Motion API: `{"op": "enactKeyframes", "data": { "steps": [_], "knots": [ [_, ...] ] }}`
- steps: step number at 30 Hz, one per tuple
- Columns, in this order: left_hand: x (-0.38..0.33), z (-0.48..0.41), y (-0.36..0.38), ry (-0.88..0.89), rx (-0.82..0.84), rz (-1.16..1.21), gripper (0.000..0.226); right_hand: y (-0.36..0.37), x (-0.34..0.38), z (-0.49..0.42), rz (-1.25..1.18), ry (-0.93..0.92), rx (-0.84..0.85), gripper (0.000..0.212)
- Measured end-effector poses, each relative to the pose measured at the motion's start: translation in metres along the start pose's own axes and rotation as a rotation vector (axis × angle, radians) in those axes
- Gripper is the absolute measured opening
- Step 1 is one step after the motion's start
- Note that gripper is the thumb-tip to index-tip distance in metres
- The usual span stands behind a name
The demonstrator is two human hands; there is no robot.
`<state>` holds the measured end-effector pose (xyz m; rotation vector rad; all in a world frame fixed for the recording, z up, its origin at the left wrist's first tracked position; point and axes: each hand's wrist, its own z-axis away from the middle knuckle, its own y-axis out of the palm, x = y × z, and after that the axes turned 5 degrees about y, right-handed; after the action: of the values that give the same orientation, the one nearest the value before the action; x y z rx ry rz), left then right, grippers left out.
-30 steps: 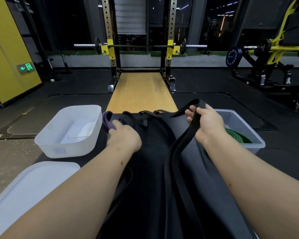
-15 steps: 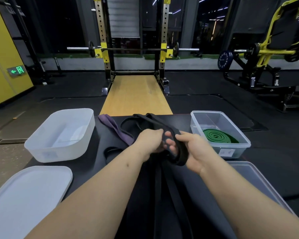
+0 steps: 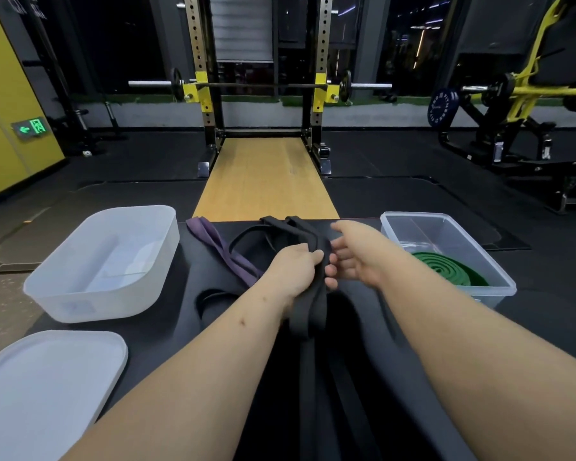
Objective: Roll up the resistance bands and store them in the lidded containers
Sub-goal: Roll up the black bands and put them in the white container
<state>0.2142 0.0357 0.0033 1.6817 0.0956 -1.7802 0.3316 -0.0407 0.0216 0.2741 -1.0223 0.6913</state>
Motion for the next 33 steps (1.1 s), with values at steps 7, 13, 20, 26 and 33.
{"op": "enactKeyframes", "data": {
  "steps": [7, 13, 20, 26, 33],
  "knots": [
    [0.002, -0.004, -0.014, -0.126, 0.079, -0.007, 0.019, 0.02, 0.022, -0.036, -0.158, 0.086, 0.422, 0.045],
    [0.005, -0.007, 0.002, 0.046, 0.014, -0.039, 0.02, 0.024, 0.063, -0.051, -0.743, -0.425, 0.196, 0.043],
    [0.018, -0.003, 0.027, -0.063, 0.052, -0.044, 0.018, 0.006, 0.029, -0.07, -0.197, -0.073, -0.013, 0.006],
    [0.018, -0.003, 0.033, -0.096, 0.01, -0.013, 0.029, -0.001, 0.015, -0.051, 0.057, 0.044, 0.026, 0.024],
    [0.006, -0.007, 0.007, 0.128, -0.141, -0.739, 0.04, -0.012, -0.021, -0.036, -0.169, 0.067, 0.173, 0.014]
  ]
}}
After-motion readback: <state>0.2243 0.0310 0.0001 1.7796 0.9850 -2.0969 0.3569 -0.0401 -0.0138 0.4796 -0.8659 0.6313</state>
